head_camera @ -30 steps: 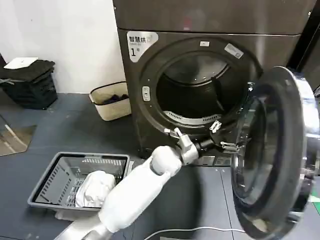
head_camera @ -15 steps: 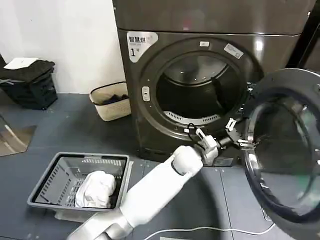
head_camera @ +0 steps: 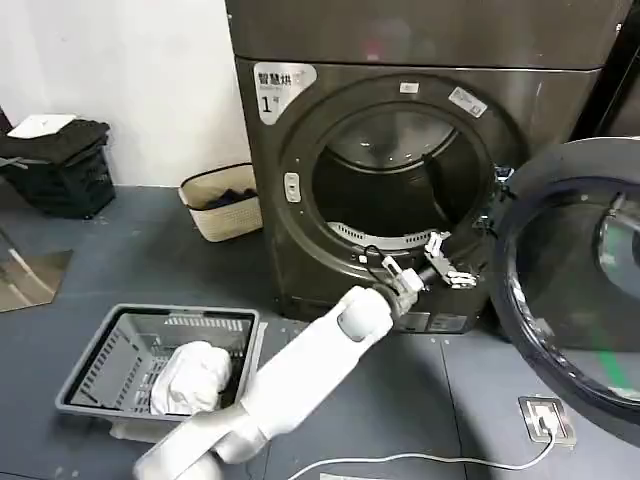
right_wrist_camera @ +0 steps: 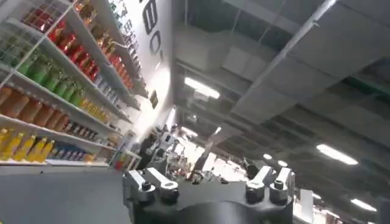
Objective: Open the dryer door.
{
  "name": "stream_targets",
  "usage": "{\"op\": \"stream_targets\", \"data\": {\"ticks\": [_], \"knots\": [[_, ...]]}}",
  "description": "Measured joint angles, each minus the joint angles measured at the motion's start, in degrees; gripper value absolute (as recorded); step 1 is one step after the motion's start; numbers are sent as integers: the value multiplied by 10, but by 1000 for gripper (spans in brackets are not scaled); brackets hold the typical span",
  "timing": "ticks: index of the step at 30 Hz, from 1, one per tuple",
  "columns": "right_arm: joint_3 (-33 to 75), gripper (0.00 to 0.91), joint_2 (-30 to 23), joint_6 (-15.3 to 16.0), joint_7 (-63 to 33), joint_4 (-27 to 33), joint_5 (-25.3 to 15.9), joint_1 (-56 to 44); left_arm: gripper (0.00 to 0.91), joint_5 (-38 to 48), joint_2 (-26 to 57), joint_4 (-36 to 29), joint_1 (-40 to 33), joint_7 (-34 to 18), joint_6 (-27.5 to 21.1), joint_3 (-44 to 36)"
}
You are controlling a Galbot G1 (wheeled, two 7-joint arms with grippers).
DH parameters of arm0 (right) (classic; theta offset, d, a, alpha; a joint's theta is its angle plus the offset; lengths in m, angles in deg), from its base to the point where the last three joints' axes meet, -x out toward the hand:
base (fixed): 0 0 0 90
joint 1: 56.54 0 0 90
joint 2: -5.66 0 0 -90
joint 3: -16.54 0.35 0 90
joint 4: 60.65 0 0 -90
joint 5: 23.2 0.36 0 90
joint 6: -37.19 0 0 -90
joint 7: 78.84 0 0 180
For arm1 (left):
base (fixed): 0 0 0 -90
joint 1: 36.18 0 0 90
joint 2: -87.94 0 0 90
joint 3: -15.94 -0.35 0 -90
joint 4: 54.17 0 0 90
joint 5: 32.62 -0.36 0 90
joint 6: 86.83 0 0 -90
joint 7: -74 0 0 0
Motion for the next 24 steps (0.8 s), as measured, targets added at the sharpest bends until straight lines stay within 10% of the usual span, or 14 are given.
{"op": "stream_targets", "data": {"ticks": [24], "knots": [[-1, 907, -23, -18, 2, -6, -3, -1, 907, 3, 0, -14, -76, 33, -6, -86]]}}
